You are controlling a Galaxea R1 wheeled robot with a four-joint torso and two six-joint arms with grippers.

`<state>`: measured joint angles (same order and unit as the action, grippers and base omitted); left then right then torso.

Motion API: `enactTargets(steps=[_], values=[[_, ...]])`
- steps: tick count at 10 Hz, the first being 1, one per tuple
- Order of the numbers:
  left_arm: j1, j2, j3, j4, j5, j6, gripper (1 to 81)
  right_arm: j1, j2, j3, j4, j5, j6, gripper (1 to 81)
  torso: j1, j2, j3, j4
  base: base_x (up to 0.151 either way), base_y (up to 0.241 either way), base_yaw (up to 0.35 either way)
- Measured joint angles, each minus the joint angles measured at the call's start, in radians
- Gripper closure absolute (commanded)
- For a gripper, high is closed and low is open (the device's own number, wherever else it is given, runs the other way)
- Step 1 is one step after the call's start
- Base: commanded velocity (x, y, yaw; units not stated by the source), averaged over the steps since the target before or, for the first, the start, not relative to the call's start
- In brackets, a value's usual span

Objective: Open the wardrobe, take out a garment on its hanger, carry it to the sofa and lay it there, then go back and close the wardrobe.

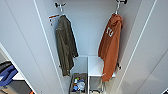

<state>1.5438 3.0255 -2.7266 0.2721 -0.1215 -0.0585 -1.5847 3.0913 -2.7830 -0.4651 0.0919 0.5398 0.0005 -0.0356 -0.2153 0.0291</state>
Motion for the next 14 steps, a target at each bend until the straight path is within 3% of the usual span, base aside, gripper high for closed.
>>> enactTargets(steps=[5, 14], values=[[0.006, 0.002, 0.002, 0.000, 0.002, 0.000, 1.0, -0.006, 0.006, 0.006, -0.001, -0.007, -0.001, 1.0, -0.001, 0.000, 0.000, 0.000, 0.032, 0.000, 0.000], [0.006, 0.002, 0.002, 0.000, 0.001, 0.000, 1.0, -0.005, 0.001, 0.007, -0.001, -0.006, -0.001, 1.0, 0.000, -0.001, 0.001, 0.000, 0.123, 0.000, 0.000]])
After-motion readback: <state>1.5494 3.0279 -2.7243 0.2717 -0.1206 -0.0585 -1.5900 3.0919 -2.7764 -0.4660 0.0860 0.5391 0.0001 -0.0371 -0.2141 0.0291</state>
